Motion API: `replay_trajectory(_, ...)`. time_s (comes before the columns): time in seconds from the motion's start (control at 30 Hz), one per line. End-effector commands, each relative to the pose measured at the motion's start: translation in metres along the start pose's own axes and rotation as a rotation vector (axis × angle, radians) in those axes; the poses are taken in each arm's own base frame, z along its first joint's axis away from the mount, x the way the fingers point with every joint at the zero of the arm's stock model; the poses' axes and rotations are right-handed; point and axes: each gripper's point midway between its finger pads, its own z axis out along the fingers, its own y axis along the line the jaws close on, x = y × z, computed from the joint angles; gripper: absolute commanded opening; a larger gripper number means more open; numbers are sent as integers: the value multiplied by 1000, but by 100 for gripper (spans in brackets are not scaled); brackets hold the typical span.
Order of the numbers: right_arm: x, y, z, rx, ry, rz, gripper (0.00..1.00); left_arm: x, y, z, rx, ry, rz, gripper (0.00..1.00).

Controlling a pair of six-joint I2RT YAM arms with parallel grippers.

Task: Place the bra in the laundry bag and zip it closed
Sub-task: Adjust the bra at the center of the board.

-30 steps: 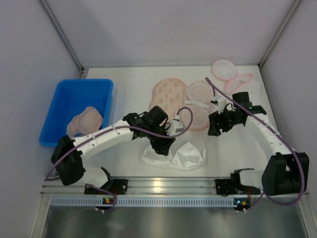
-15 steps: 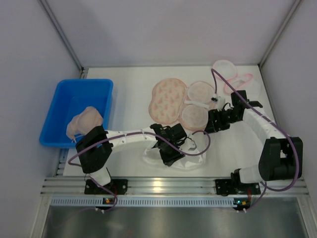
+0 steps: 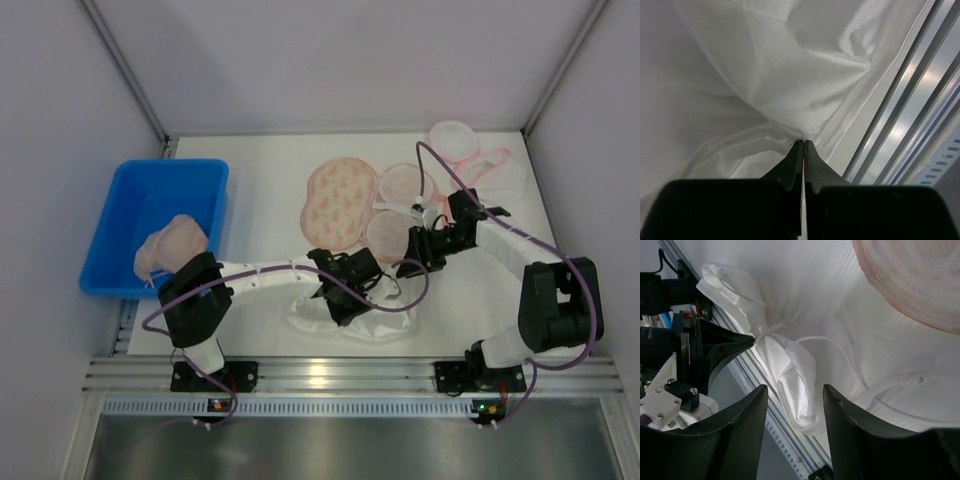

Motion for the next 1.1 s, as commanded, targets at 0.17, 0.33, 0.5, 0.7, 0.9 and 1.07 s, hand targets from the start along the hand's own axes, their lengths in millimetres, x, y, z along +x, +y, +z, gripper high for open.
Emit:
replay_trajectory(0.17,-4,13,8,-41,-4,-74,44,-16,20,-56,-130,-172,-10,0)
replay_trajectory(0.33,-5,12,7,-27,-3,-73,42,-17,26,-79,-179,-236,-17,0)
replay_trajectory(0.5,-7,11,6,-18,-3,-78,42,-9,29,-90,-182,-266,-20,0)
replay_trajectory(0.7,-9,9,5,-7,3,-79,42,15,21,-82,-142,-229,-6,0)
replay_trajectory(0.9,-13,3,-3,61,11,-117,49,31,25,-59,-126,-126,-54,20)
replay_trajectory(1.07,-13,-29,-27,238,45,-232,50,6,34,-91,-77,-264,-104,37)
